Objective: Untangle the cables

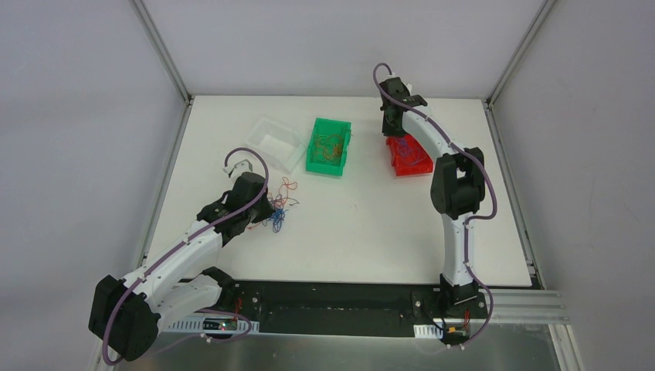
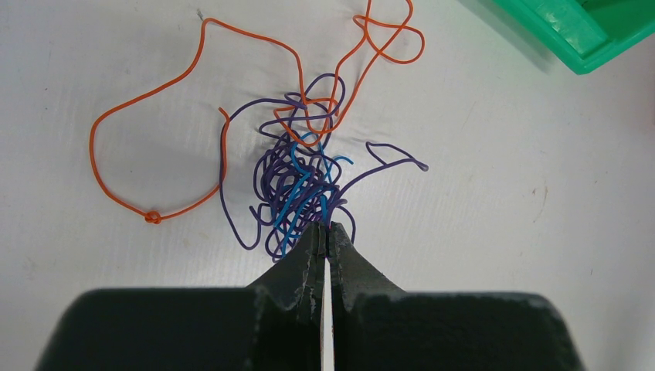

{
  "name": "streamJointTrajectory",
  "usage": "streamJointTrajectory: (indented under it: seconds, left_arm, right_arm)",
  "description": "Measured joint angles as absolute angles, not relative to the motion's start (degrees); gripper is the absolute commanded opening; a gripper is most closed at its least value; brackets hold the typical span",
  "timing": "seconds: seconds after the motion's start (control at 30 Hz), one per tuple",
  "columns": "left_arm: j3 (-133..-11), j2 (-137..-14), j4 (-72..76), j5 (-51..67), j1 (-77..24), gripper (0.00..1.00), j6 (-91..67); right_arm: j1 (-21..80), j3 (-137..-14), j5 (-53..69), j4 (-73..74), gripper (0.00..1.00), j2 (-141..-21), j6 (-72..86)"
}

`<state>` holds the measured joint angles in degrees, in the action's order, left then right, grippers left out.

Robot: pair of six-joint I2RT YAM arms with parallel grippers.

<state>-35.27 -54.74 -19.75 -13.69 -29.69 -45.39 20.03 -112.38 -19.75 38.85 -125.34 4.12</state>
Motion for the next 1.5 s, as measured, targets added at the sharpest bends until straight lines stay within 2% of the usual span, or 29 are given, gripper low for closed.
streamJointTrajectory:
  seconds: [0.07, 0.13, 0.77, 1.13, 1.3, 1.43, 1.5]
  left_arm:
    - [-35.27, -54.74, -19.75, -13.69, -29.69, 0.0, -45.39]
    - [-35.27, -54.74, -19.75, -13.69, -29.69, 0.0, -45.39]
    - [-35.27, -54.74, -19.73, -13.69, -29.69, 0.0, -45.39]
    - [-35.27, -54.85, -19.75, -13.67, -29.69, 0.0, -45.39]
    - [-35.27, -54.85, -19.75, -13.61, -29.69, 0.0, -45.39]
    - [-35.27, -54.87, -19.73, -13.41, -29.69, 0.0, -45.34]
    - [-35.35, -54.87, -19.75, -13.19, -29.69, 0.0, -45.32]
  right_arm:
    - [20.03, -112.4, -20.21, 38.85, 0.03, -125.34, 4.03]
    - [19.97, -112.38, -20.38, 38.46, 0.0, -125.32, 4.29]
    - [12.38, -106.0, -15.75, 36.21, 0.0, -123.5, 9.67]
    - [11.92, -104.51, -12.43, 35.09, 0.0, -125.45, 12.34]
    - [11.92, -104.44, -11.42, 35.16, 0.06, -127.17, 13.02]
    - [11.92, -104.55, -11.07, 35.7, 0.26, -127.09, 13.43]
    - [11.92, -104.55, -11.07, 35.9, 0.32, -126.87, 13.67]
